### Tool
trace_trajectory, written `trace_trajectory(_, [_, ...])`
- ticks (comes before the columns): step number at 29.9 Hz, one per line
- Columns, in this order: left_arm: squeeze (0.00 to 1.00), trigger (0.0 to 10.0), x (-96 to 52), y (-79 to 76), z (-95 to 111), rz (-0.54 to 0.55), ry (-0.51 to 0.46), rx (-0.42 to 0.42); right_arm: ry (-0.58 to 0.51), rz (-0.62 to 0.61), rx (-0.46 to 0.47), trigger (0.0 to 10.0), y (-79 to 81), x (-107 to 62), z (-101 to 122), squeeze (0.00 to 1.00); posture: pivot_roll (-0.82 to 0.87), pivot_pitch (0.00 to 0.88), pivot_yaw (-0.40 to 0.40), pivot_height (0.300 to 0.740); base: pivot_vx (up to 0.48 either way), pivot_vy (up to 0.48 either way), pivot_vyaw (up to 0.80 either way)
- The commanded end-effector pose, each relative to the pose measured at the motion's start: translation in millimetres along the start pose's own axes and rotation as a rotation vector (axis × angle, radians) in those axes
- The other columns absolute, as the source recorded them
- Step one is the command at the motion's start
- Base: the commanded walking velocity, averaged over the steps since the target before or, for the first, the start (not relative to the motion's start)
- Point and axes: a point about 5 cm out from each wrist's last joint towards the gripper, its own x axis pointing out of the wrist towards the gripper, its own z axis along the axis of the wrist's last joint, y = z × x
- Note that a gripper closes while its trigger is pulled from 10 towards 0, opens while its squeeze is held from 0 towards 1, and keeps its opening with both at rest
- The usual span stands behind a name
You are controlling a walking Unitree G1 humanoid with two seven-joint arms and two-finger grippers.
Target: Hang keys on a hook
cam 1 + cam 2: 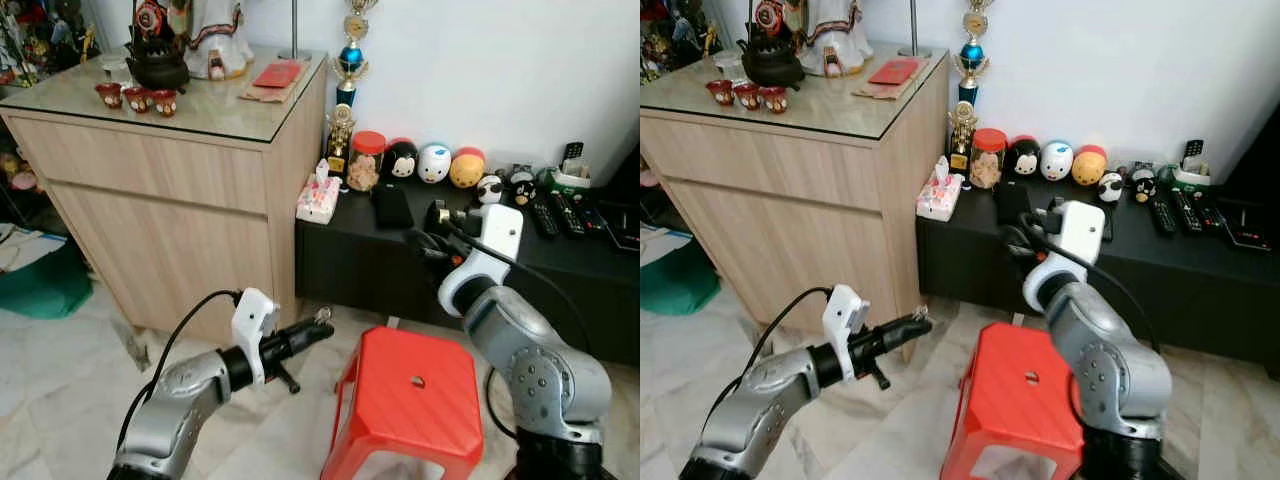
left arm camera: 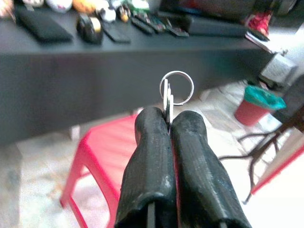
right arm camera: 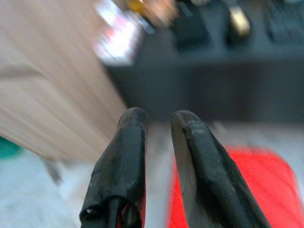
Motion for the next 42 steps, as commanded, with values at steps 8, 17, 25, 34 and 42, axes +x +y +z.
trace_trajectory(8, [0.0,0.0,1.4,-8.4,2,-0.065,0.038,0.02,0.139,-0.106,0.006,10.0,-30.3,12.0,-51,0.0,-0.02,0.0,-0.053,0.74,0.0,0.0,0.0])
trace_trajectory(17, [0.0,10.0,-29.2,25.1,-46,0.266,0.3,0.044,0.266,-0.201,-0.028,10.0,-63.9,16.7,-109,0.0,0.0,0.0,-0.048,0.74,0.0,0.0,0.0])
trace_trajectory(25, [0.0,10.0,-39.4,33.7,-62,0.447,0.298,0.009,0.292,-0.231,-0.077,10.0,-79.0,16.5,-135,0.0,0.0,0.0,-0.058,0.74,0.0,0.0,0.0])
trace_trajectory(34, [0.0,10.0,-39.0,40.8,-66,0.566,0.246,0.039,0.313,-0.203,-0.117,10.0,-77.3,17.9,-159,0.0,0.0,0.0,-0.065,0.74,0.0,0.0,0.0])
trace_trajectory(42, [0.0,10.0,-38.1,46.0,-66,0.611,0.273,0.194,0.359,-0.193,-0.142,10.0,-74.7,13.1,-180,0.0,0.01,0.0,-0.074,0.74,0.0,0.0,0.0])
